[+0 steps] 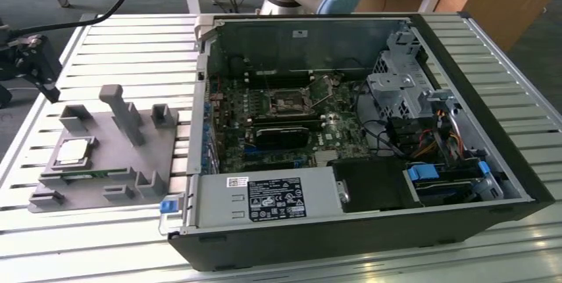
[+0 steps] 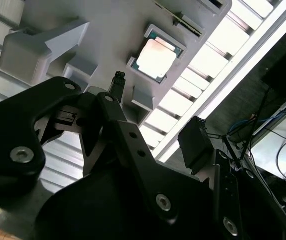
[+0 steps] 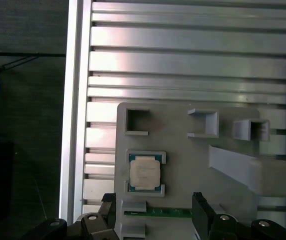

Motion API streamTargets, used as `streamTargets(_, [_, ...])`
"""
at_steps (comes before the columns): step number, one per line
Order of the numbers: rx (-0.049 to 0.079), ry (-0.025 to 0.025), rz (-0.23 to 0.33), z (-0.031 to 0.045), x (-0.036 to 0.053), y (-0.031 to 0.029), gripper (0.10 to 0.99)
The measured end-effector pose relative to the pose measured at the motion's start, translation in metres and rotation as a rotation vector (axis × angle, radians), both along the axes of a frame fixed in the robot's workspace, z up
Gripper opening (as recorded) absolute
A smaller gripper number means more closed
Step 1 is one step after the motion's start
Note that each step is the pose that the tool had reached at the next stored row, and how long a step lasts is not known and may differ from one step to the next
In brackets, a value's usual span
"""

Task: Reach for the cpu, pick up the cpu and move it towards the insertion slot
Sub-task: 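Pick up the cpu and move it towards the insertion slot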

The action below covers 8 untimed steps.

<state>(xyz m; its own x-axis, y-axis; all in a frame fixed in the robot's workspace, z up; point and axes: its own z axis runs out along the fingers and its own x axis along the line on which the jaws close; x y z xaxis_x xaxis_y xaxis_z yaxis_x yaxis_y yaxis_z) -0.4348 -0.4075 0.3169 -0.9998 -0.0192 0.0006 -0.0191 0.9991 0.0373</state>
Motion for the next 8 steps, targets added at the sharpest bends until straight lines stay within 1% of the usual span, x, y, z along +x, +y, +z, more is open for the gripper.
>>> streamTargets(8, [0.0, 0.0, 0.0, -0.0067, -0.0004, -0.0009, 0.706])
